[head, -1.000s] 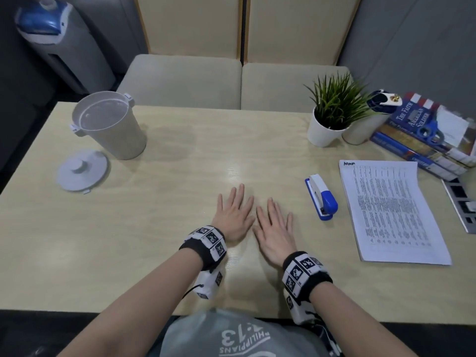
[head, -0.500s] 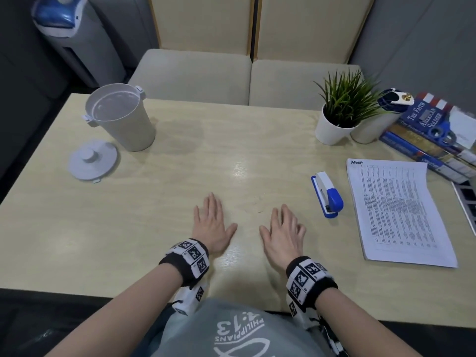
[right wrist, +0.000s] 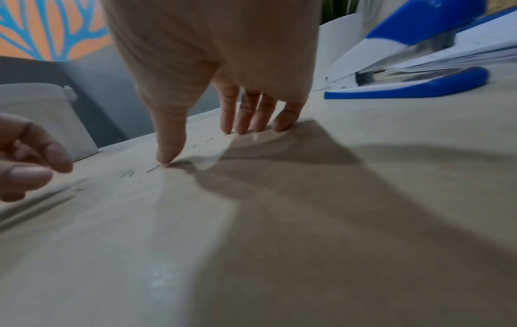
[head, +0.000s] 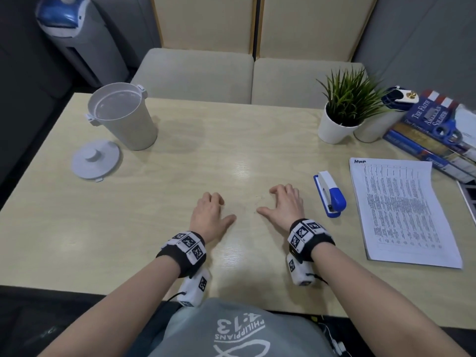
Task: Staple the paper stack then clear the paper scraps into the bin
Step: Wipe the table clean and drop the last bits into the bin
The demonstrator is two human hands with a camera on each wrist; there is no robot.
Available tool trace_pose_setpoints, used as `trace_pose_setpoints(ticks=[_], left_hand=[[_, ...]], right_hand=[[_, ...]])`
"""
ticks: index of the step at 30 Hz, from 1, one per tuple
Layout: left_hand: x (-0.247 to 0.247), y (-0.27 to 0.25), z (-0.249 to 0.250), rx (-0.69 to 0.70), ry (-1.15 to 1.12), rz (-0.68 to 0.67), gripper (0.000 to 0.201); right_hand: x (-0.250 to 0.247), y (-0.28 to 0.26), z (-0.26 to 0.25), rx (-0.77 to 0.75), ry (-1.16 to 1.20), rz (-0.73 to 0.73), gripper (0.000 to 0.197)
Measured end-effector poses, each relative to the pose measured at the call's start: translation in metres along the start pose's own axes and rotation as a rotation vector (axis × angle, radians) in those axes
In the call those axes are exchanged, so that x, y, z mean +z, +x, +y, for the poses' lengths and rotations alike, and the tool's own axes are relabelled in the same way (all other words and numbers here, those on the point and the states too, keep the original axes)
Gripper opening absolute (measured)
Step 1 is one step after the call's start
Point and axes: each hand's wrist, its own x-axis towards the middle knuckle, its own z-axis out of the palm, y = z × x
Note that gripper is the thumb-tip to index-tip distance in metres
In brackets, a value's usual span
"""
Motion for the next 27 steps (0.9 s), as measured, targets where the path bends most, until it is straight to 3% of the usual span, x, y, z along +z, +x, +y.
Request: trace_pose_setpoints(ticks=[12,18,22,27], left_hand=[[0.012,0.019,0.025,0.042,-0.051,-0.014,0.041],[0.011,0.019,0.015,-0.015,-0.095,0.002,0.037],[0.009,0.02,0.01,-0.058,-0.114,-0.014,0.027],[0.007,0.028,0.019,-0.039,-0.114,-0.048,0.015]], right_hand=[[0.018,0.011,-0.012,0.024,0.242,0.158,0.016],[0.018,0.01,-0.015,0.118,0.265,0.158,0.023],[0.017,0.014,-0.023,0.17,0.249,0.158,0.015],[0.012,0.022,-0.03,0.146,0.108,0.065,0.016]])
